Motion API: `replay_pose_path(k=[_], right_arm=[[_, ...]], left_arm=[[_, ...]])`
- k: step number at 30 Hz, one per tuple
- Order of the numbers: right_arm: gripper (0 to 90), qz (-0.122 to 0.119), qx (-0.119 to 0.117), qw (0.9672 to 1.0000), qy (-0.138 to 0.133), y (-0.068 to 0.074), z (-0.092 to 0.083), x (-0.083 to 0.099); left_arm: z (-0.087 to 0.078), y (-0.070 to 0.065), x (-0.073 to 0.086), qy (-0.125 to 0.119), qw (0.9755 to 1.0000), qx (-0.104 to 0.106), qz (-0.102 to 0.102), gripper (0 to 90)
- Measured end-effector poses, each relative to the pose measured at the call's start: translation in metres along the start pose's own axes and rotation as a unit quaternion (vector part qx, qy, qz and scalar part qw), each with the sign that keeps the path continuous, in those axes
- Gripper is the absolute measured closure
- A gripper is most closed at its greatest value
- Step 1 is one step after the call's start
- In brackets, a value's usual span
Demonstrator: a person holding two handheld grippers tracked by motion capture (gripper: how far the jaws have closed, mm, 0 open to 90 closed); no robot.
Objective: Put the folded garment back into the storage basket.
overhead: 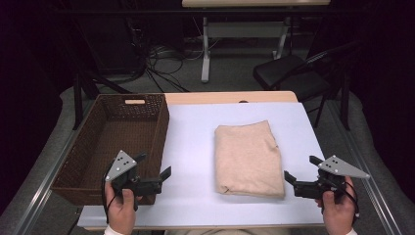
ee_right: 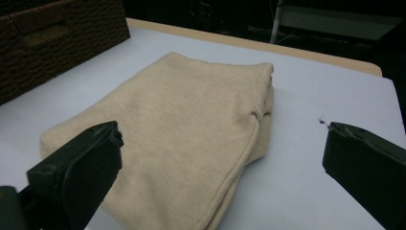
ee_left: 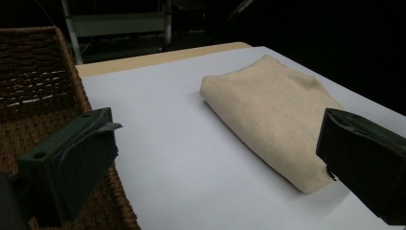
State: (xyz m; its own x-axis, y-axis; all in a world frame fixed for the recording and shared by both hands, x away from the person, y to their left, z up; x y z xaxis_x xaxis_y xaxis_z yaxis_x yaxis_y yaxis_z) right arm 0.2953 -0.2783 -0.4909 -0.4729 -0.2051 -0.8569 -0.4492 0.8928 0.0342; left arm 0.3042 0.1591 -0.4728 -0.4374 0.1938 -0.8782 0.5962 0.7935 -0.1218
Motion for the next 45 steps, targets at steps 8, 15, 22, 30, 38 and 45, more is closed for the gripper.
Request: replay_pose_path(k=[8,15,22,30,38,45], right_arm=[[0.0,0.025,0.001,0.9994,0.023,-0.005,0.003,0.008],[0.0,0.040,0.000,0.9984,0.039,-0.008,0.008,0.000],[0.0,0.022,0.001,0.9983,0.054,-0.007,0.010,-0.010],[0.0,0.019,-0.013,0.9979,0.060,-0.007,0.018,-0.033],[0.0,0.021,-0.018,0.9980,0.057,-0.009,0.031,-0.057],[0.0,0.030,-0.030,0.9970,0.065,-0.008,0.048,-0.072]], left_arm=[[0.003,-0.007,-0.002,0.002,1.0000,0.004,0.003,0.1],[0.005,-0.013,-0.005,0.004,1.0000,-0.003,-0.007,0.1],[0.021,-0.016,-0.022,0.016,0.9991,0.015,-0.036,0.1],[0.038,-0.020,-0.040,0.021,0.9994,0.016,-0.020,0.2],[0.055,-0.020,-0.058,0.018,0.9993,0.025,-0.021,0.2],[0.070,-0.021,-0.071,0.020,0.9987,0.041,-0.025,0.1]])
Point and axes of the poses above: each handheld gripper's, and its own axes: z roughly forward along the jaws, x roughly out of its underside, y roughly to its left, the point moved 6 cm from there along z, roughly forward along the jaws, and after that the axes turned 7 degrees about y, right-handed, at the moved point
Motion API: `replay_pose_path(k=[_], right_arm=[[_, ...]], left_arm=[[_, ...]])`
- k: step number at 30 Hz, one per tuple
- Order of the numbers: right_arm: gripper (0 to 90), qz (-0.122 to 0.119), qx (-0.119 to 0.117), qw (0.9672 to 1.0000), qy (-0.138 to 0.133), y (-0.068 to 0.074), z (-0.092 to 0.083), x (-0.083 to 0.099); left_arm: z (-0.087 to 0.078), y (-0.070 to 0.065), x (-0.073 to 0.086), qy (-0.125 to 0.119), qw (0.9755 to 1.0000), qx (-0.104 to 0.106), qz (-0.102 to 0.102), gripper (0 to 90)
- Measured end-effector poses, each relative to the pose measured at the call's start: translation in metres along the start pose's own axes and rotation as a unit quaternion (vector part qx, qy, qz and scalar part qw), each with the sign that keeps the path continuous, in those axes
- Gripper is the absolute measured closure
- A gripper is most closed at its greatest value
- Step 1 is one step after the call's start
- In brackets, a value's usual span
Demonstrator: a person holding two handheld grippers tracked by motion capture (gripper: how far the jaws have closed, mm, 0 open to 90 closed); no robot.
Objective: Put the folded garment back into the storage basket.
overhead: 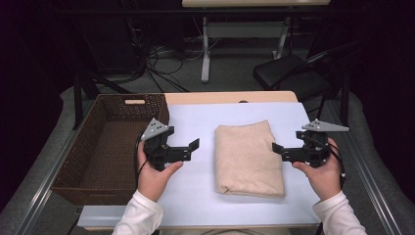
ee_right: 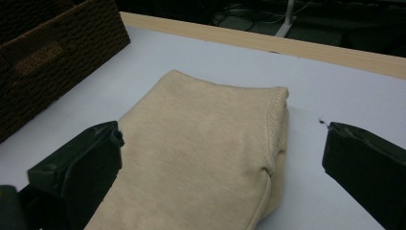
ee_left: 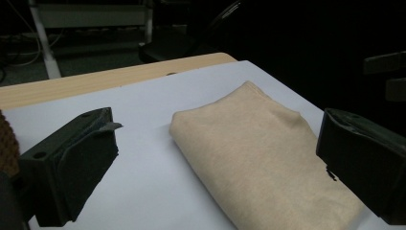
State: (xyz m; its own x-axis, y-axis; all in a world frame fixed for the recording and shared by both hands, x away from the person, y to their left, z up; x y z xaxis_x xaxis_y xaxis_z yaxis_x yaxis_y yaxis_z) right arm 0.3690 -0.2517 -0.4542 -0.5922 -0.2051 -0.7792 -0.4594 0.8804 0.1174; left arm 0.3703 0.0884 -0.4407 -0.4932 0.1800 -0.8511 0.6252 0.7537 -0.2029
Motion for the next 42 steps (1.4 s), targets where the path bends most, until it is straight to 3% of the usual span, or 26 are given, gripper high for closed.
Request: replay_pose_path(k=[5,10,14,16,23,25,30,42], right_arm=[[0.3,0.006,0.000,1.0000,0.005,-0.003,0.009,-0.002],[0.3,0.019,-0.001,0.9998,0.010,-0.008,0.022,0.006],[0.3,0.030,-0.006,0.9994,0.014,-0.011,0.029,0.013],[0.5,0.030,-0.004,0.9994,0.019,-0.012,0.031,0.016],[0.5,0.048,-0.007,0.9985,0.025,-0.016,0.037,0.022],[0.5,0.052,-0.006,0.9983,0.027,-0.017,0.038,0.025],[0.5,0.055,-0.007,0.9979,0.032,-0.019,0.042,0.031],[1.1,0.078,-0.008,0.9958,0.046,-0.024,0.047,0.043]], left_arm=[[0.020,0.003,-0.007,0.004,1.0000,0.002,0.002,0.2],[0.046,0.003,-0.010,0.010,0.9998,0.016,-0.008,0.2],[0.059,0.001,-0.008,0.018,0.9998,0.004,-0.004,0.2],[0.066,-0.001,-0.006,0.030,0.9994,0.017,-0.011,0.2],[0.071,0.000,-0.001,0.034,0.9992,0.020,-0.007,0.2],[0.074,-0.002,0.005,0.047,0.9987,0.014,0.011,0.2],[0.078,-0.009,0.011,0.057,0.9974,0.039,0.022,0.2],[0.098,-0.016,0.026,0.095,0.9939,0.056,0.012,0.2]])
Point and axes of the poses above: each handheld gripper's, and its own axes: z roughly forward along the jaws, x roughly out of its underside, y roughly to its left, the point moved 6 cm from there along z, roughly forward along the jaws, and after that the axes turned 7 degrees about y, right-handed, at the moved point
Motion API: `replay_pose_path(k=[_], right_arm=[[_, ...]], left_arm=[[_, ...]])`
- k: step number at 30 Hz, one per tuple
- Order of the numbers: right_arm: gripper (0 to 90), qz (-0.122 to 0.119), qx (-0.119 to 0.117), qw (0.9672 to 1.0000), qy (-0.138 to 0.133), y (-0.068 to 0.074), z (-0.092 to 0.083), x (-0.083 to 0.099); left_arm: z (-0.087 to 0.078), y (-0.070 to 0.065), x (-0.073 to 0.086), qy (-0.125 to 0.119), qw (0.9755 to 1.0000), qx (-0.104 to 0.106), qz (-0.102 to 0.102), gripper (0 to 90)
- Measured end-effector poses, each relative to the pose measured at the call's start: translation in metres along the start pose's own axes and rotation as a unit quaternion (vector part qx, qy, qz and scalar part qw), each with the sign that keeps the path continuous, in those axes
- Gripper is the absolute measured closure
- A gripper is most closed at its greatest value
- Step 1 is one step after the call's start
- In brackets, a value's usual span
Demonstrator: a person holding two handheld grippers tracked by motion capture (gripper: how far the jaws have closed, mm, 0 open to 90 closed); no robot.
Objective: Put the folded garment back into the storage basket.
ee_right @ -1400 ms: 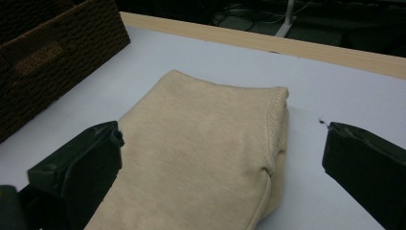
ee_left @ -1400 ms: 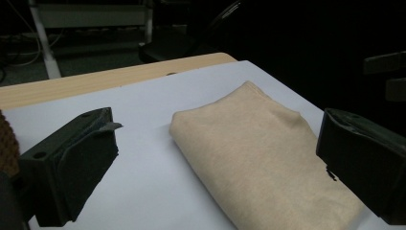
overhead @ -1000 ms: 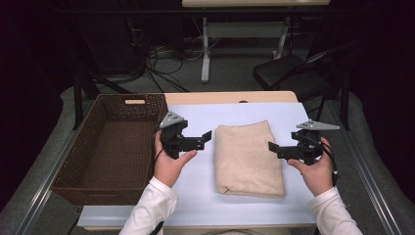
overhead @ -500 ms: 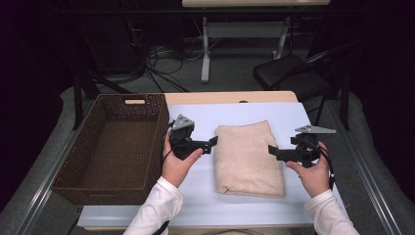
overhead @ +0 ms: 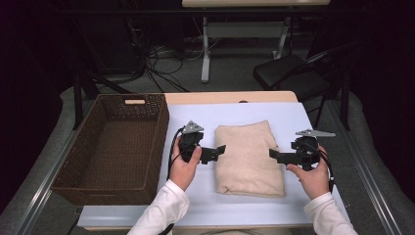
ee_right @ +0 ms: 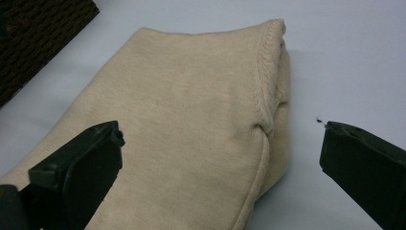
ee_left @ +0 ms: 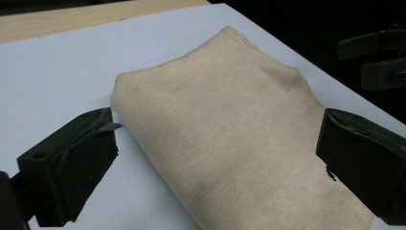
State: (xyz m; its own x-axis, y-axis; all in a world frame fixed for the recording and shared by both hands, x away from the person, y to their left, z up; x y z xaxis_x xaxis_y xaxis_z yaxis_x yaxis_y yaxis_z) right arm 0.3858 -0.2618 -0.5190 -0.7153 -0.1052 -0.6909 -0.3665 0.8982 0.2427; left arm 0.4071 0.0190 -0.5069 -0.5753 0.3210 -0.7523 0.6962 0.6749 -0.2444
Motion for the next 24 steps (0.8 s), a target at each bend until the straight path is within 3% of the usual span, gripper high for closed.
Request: replay_pose_path(k=[5,7,8,11,15,20,24], right_arm=[[1.4,0.009,0.002,0.9999,0.009,-0.005,0.006,0.005],[1.4,0.017,-0.004,0.9998,0.010,-0.005,0.008,0.006],[1.4,0.027,-0.007,0.9995,0.016,-0.007,0.010,0.009],[1.8,0.041,-0.017,0.9986,0.028,-0.008,0.013,0.014],[3.2,0.061,-0.022,0.9966,0.051,-0.010,0.020,0.020],[4.2,0.071,-0.012,0.9959,0.056,-0.015,0.027,0.024],[4.2,0.079,-0.018,0.9947,0.063,-0.021,0.035,0.024]], left_arm=[[0.014,0.002,0.008,0.020,0.9995,0.011,-0.024,0.2],[0.015,0.003,0.009,0.023,0.9993,0.011,-0.027,0.2],[0.018,0.003,0.011,0.026,0.9987,0.016,-0.041,0.2],[0.021,0.003,0.012,0.030,0.9980,0.017,-0.053,0.2],[0.023,0.004,0.012,0.031,0.9981,0.013,-0.053,0.2],[0.027,0.005,0.016,0.040,0.9974,0.020,-0.056,0.2],[0.029,0.006,0.016,0.041,0.9975,0.016,-0.055,0.2]])
Point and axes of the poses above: each handheld gripper's, and its own axes: z roughly forward along the jaws, x roughly out of its underside, y roughly to its left, the point moved 6 cm from there along z, roughly forward along the jaws, and after that the axes turned 7 degrees about y, right-handed, at the moved point
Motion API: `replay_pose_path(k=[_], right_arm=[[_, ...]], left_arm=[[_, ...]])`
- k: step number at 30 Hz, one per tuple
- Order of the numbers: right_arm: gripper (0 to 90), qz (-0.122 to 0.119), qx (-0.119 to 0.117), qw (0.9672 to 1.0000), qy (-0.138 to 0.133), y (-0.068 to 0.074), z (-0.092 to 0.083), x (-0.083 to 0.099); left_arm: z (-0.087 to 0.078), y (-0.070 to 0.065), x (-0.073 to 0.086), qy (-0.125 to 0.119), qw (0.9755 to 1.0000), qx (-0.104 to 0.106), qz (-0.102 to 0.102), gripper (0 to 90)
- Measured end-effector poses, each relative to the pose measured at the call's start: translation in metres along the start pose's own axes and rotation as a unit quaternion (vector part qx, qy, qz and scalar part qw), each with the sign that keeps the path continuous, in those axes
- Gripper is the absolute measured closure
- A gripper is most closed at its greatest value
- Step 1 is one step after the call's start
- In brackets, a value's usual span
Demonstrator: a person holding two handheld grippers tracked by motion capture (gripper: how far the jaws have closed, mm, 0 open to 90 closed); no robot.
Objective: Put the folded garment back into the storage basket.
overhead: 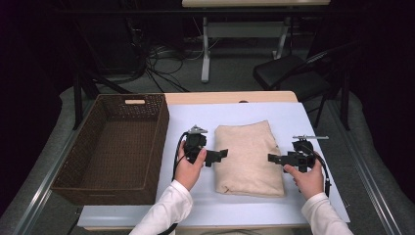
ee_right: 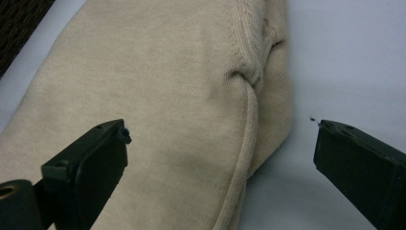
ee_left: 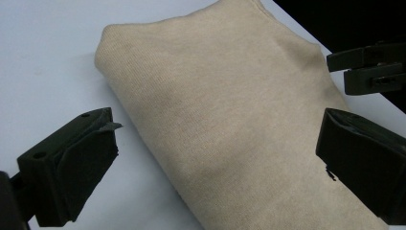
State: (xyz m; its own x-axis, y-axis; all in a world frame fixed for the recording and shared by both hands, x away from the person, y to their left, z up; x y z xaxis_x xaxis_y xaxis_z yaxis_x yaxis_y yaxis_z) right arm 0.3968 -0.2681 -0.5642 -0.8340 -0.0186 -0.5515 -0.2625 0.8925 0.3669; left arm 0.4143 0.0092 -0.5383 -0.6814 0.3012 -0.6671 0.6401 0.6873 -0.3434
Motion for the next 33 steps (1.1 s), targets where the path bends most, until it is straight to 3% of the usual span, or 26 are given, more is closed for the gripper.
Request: replay_pose_path(k=[10,17,31,33], right_arm=[[7.7,0.015,-0.005,0.9999,-0.002,-0.009,0.019,-0.007],[7.6,0.015,-0.007,0.9998,0.012,-0.010,0.030,-0.005],[7.8,0.018,-0.035,0.9990,0.020,-0.001,0.039,-0.003],[11.9,0.016,-0.050,0.9983,0.026,0.005,0.040,-0.002]], left_arm=[[0.003,0.002,0.002,0.002,1.0000,-0.008,-0.001,0.2],[0.002,0.003,0.002,0.001,1.0000,-0.009,-0.002,0.2],[0.005,0.007,0.004,0.007,0.9999,-0.010,-0.005,0.2],[0.006,0.007,0.005,0.008,0.9999,-0.009,-0.006,0.2]])
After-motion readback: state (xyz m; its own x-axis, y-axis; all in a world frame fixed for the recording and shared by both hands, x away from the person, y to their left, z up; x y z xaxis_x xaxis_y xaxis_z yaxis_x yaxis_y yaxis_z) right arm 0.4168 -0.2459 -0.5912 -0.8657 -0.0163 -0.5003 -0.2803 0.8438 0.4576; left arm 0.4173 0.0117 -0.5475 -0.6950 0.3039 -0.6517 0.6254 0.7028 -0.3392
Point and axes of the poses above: each handheld gripper's, and its own axes: z roughly forward along the jaws, x roughly out of its underside, y roughly to its left, the point moved 6 cm from there along z, roughly forward along the jaws, and after that the axes turned 7 degrees about y, right-handed, at the moved point
